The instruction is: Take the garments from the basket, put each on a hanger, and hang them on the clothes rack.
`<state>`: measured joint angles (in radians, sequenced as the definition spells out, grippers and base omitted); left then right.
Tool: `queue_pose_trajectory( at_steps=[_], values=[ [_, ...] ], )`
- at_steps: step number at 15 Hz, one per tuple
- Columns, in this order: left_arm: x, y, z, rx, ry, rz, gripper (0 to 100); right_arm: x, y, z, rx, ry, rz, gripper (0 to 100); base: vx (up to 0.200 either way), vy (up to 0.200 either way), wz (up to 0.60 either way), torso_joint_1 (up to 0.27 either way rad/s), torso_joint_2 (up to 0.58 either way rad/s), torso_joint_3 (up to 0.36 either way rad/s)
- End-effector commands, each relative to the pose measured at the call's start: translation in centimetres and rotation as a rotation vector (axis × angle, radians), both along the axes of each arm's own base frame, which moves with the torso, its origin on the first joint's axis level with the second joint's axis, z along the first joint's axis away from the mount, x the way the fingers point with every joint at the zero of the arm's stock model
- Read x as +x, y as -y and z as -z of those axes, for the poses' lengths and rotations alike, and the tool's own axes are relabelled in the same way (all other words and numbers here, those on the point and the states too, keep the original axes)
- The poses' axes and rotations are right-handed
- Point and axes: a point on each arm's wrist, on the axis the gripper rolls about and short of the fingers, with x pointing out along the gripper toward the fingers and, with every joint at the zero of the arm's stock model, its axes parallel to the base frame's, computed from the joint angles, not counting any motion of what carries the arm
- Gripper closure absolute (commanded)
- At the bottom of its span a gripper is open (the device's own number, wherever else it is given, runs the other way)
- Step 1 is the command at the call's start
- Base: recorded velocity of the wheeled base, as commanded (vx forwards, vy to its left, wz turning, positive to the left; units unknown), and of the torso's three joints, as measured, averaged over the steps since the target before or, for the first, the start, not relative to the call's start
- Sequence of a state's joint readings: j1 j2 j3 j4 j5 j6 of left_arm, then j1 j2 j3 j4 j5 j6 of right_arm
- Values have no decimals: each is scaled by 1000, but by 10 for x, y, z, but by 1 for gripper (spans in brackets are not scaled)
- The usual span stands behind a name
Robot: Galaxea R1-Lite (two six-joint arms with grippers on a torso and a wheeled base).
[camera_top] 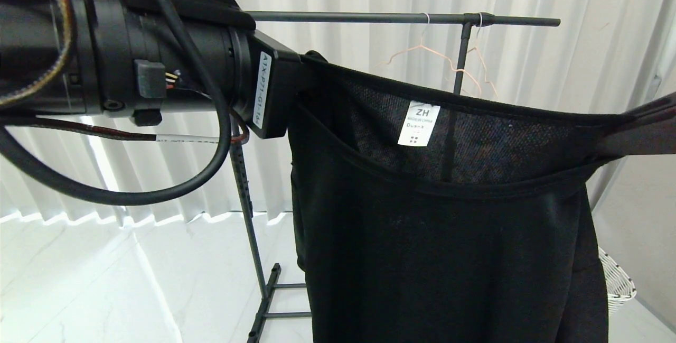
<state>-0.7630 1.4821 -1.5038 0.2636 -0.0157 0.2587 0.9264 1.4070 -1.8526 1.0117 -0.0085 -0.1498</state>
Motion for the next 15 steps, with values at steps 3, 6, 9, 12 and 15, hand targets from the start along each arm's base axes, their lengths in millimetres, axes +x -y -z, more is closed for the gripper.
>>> queue_pose_trajectory(
  at_steps=[3,6,9,12,15],
  values=[
    [-16,-15,3,7,4,-1,100,26,-23,0,15,13,34,100,0,0,0,0,0,0],
    [-26,-25,8,24,12,1,100,35,-35,1,19,13,30,100,0,0,0,0,0,0],
    [-36,-34,14,27,0,10,100,48,-51,-2,58,44,28,100,0,0,0,0,0,0],
    [-56,-40,21,21,-16,108,100,63,-70,11,22,6,16,100,0,0,0,0,0,0],
    [-77,-40,35,42,-38,204,100,79,-91,30,-30,-42,8,100,0,0,0,0,0,0]
  ],
)
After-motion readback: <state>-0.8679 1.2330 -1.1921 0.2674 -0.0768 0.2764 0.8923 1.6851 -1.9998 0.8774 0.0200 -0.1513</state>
